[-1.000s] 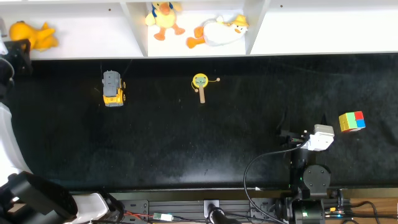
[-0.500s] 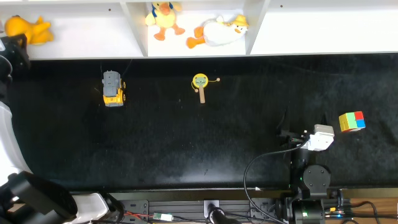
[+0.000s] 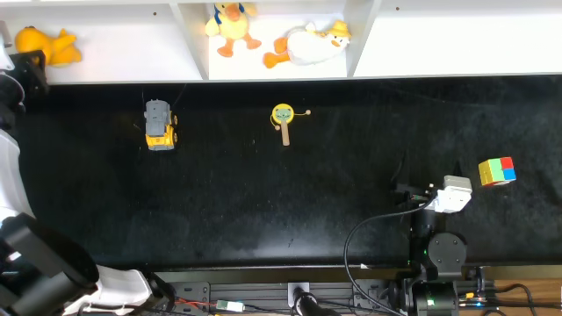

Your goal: Store Toys

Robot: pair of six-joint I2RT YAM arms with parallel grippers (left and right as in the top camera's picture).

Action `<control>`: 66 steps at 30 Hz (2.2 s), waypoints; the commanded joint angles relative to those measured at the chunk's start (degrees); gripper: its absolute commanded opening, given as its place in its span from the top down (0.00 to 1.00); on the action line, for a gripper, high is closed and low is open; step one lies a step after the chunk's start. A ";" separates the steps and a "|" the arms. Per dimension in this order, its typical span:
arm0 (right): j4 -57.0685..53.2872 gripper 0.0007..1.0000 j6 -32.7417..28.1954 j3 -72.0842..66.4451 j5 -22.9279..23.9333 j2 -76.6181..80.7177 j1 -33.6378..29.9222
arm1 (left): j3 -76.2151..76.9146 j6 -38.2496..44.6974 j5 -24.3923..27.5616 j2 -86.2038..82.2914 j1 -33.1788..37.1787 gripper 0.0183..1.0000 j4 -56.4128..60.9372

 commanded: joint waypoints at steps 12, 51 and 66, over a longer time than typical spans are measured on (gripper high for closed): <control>0.28 0.01 -0.15 -0.72 -0.24 -0.46 -0.04 | 1.64 0.24 -3.04 2.08 -1.20 0.77 -0.57; 0.26 0.00 -0.15 -0.72 -0.24 -0.46 -0.04 | 1.64 0.24 -5.42 6.71 -6.34 0.00 5.44; 0.26 0.00 -0.15 -0.72 -0.24 -0.46 -0.04 | 1.46 0.26 -13.16 2.67 -6.73 0.00 -4.33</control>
